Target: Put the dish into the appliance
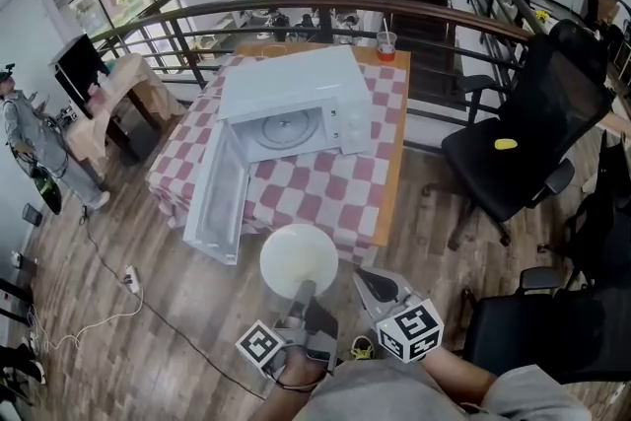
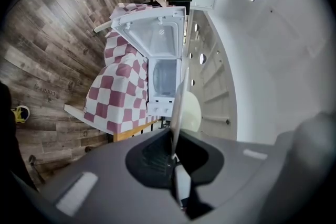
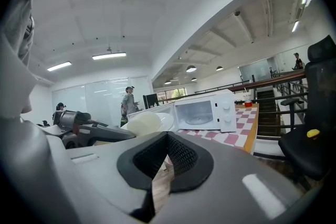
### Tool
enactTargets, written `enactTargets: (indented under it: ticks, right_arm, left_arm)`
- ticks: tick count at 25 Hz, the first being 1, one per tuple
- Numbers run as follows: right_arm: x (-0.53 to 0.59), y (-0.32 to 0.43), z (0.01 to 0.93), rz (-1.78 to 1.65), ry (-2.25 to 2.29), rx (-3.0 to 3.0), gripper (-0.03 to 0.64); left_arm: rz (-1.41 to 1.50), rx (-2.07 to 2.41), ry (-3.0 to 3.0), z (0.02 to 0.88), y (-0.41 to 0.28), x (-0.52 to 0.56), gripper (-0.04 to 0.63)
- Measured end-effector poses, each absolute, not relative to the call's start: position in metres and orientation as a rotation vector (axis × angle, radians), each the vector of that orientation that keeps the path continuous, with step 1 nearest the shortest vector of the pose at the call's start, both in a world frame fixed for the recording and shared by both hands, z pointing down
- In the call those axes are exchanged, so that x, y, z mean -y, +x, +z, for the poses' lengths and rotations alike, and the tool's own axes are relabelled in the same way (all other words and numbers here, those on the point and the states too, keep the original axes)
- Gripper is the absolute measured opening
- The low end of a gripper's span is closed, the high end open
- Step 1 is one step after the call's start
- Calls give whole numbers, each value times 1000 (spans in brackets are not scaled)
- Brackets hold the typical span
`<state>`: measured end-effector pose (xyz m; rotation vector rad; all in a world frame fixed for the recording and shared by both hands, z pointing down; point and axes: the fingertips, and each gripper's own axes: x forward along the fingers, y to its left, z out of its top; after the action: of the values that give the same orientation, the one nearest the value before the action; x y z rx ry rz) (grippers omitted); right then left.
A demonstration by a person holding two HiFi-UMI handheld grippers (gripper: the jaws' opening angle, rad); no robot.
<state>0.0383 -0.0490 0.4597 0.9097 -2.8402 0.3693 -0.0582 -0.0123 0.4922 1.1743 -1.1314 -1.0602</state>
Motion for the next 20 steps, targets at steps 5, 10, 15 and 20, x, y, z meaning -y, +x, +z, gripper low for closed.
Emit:
enactTargets:
  ticks: [5, 10, 15, 20]
  right_arm:
    - [72, 34, 462, 382, 893, 2851, 0]
    - [91, 25, 467, 392, 883, 2847, 0]
    - [123, 11, 472, 375, 898, 2837, 0]
    - [166, -13, 472, 363, 909, 2835, 0]
  left_arm:
    - [-1043, 1156, 1180, 494, -63, 35, 21]
    - [-1045, 1162, 1177, 495, -74, 62, 21]
    - [-1047, 1160, 1185, 499, -93, 97, 21]
    - [-1047, 1155, 1183, 504, -120, 144, 21]
